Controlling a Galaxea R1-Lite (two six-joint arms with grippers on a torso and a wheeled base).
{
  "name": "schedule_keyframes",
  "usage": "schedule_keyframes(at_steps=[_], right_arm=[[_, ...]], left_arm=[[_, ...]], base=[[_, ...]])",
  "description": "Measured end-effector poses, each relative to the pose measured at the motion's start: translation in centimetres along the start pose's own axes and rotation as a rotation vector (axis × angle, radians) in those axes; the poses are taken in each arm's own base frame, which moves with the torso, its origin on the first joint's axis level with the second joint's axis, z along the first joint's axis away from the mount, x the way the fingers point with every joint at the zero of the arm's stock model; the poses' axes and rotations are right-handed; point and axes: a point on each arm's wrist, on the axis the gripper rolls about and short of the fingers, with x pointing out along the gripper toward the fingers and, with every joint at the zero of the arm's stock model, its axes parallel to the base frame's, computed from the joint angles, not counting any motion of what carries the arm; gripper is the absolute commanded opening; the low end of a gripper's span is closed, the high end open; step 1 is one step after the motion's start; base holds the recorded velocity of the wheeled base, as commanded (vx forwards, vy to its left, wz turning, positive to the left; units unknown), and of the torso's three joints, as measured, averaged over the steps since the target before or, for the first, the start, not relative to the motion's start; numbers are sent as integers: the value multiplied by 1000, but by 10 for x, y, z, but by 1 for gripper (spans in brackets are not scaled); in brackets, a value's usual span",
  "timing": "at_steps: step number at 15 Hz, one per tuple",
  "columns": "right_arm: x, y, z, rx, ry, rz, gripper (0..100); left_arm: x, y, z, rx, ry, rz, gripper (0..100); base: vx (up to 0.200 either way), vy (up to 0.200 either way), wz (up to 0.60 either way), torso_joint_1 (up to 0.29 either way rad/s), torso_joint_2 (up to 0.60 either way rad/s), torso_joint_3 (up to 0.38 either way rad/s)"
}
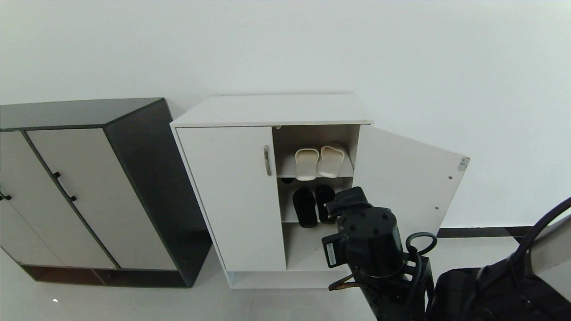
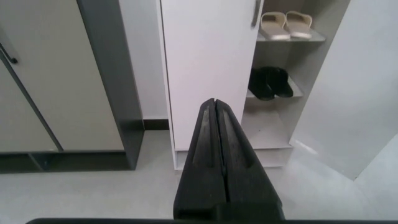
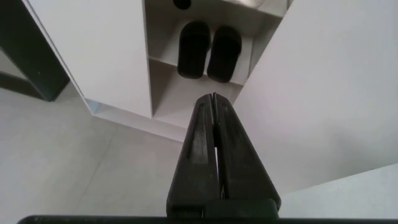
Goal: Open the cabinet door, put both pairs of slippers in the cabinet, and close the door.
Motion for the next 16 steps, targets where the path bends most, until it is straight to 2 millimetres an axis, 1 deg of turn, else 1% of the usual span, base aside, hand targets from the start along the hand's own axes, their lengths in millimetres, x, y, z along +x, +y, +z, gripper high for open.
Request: schedule_keyframes(at_steps=[8, 16], right_arm=[[2, -1, -1, 2, 2, -5, 0], [1, -2, -2, 3, 0, -2, 0]], left_arm=[[0, 0, 0, 0, 0, 0, 0], [0, 0, 0, 0, 0, -1, 0]], base=[[0, 0, 0, 204, -518, -311], [0, 0, 0, 253, -574, -322]])
